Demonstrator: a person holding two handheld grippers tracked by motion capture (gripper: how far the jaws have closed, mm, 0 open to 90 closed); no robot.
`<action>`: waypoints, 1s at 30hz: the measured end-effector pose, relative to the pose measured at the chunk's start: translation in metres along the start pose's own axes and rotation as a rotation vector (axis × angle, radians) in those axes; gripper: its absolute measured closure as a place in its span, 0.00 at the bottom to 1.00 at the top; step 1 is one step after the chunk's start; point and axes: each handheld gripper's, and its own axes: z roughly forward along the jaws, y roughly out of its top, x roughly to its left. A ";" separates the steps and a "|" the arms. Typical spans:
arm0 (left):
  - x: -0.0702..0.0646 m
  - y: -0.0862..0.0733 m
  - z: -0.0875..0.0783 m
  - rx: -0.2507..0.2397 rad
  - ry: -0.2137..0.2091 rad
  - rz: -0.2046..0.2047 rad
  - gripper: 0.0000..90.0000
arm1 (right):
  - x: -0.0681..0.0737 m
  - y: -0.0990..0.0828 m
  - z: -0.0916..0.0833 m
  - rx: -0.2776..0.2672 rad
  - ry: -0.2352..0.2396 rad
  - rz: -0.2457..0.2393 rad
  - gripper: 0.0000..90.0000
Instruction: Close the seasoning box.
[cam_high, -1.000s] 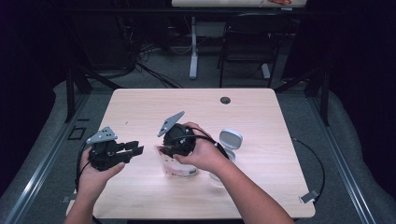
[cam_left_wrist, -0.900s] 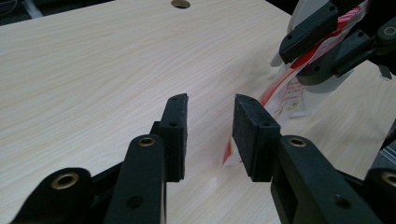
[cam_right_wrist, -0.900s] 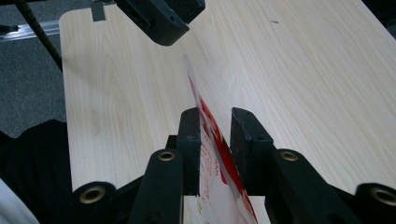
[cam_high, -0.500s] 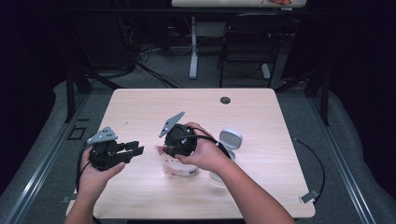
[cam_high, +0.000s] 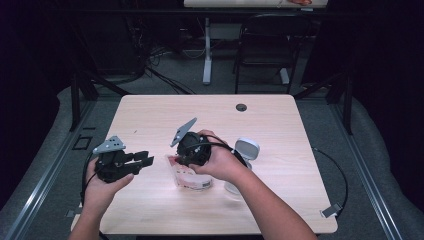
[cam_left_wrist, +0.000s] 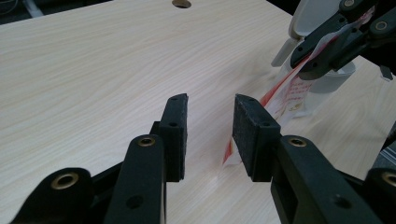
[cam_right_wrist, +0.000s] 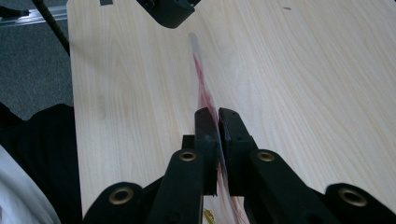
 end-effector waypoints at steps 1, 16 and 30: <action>0.000 0.000 0.000 0.001 0.001 -0.001 0.73 | 0.000 0.000 0.000 0.002 -0.001 -0.003 0.98; 0.000 0.000 0.001 0.003 -0.003 0.002 0.73 | -0.002 -0.001 -0.003 0.002 -0.011 -0.046 1.00; -0.004 -0.001 0.006 0.008 -0.016 0.011 0.68 | -0.005 -0.012 -0.019 -0.061 -0.009 -0.025 1.00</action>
